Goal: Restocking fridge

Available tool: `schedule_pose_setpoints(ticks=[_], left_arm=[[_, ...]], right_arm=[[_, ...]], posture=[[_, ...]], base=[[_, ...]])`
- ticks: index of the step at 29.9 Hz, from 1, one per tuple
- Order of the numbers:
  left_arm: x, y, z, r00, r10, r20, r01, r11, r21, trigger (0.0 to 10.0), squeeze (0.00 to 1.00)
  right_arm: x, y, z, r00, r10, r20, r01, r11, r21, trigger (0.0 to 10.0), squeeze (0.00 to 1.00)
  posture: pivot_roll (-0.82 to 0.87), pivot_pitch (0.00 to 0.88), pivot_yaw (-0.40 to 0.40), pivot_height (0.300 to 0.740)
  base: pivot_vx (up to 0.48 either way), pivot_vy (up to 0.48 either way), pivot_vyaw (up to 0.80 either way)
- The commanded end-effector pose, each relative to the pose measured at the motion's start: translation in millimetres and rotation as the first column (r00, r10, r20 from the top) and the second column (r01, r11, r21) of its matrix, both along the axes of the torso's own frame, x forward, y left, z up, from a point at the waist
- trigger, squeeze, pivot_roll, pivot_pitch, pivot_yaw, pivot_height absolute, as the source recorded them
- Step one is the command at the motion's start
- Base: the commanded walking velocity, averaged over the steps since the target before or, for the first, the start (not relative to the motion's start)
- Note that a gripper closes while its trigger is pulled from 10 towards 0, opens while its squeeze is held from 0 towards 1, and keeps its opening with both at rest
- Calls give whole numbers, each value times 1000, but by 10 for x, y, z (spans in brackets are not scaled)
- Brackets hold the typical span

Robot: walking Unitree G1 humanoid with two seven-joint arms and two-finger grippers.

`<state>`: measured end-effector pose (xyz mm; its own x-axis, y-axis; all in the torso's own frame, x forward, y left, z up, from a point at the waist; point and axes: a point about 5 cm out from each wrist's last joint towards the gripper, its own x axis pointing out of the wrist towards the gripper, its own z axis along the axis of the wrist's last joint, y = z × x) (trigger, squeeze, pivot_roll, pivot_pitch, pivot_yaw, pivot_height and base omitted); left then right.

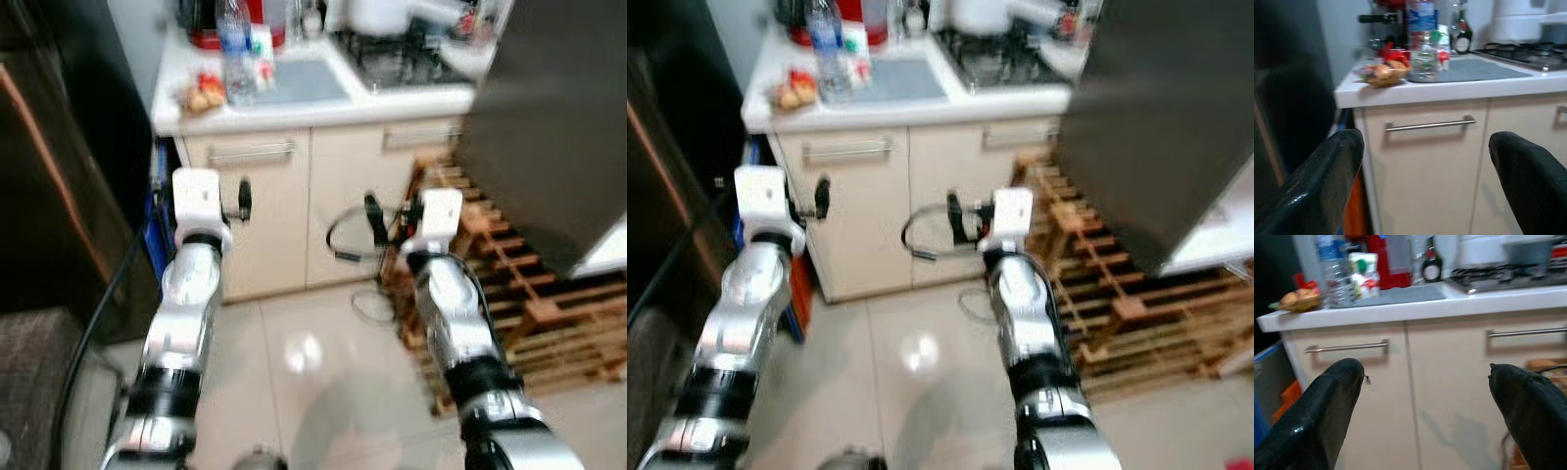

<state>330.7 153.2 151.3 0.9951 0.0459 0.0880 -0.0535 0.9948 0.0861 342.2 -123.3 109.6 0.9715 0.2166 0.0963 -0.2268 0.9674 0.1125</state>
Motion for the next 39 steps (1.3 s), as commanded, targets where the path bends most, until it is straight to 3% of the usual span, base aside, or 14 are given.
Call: schedule_pose_setpoints(ticks=[1, 11, 15, 17, 18, 26, 32, 39], left_arm=[[1, -18, 13, 1000, -16, 1, 16, 1000, 12, 10000, 0], [50, -30, 17, 1000, -24, -4, 24, 999, 27, 10000, 0], [65, -20, 21, 1000, -22, -2, 22, 998, 60, 10000, 0], [69, -20, 11, 1000, -25, -10, 26, 998, 53, 10000, 0], [75, -34, -12, 998, -47, -31, 48, 999, 10, 10000, 0], [78, -11, 129, 998, -31, 50, 30, 999, 10, 10000, 0], [66, -20, 136, 998, -29, 60, 29, 1000, 4, 10000, 0], [81, 15, 215, 995, -15, 101, 15, 1000, 2, 10000, 0]], right_arm=[[5, 26, 5, 1000, 13, -3, -13, 1000, -1, 10000, 0], [-19, 114, -8, 998, 66, -4, -66, 998, -6, 10000, 4], [7, 70, -15, 1000, 8, -16, -8, 1000, -12, 10000, 0], [11, 54, -16, 1000, -8, -17, 8, 1000, -13, 10000, 0], [15, 35, -12, 1000, -20, -15, 20, 1000, -15, 10000, 0], [42, 62, 193, 995, -26, 94, 27, 1000, -1, 10000, 0], [49, 127, 240, 994, 10, 111, -9, 1000, -8, 10000, 0], [78, 99, 257, 993, -41, 109, 42, 999, -2, 10000, 0]], posture=[[-79, 0, 14, 740], [-82, 0, 15, 740], [-85, 0, 17, 740], [-86, 0, 17, 740], [-86, 0, 17, 740], [-81, 0, 19, 740], [-76, 0, 18, 740], [-72, 0, 13, 740]], base=[[0, 0, 538], [0, 0, 535], [0, 0, 389], [0, 0, 0], [0, 0, 0], [480, 0, 0], [480, 0, 309], [480, 0, 196]])
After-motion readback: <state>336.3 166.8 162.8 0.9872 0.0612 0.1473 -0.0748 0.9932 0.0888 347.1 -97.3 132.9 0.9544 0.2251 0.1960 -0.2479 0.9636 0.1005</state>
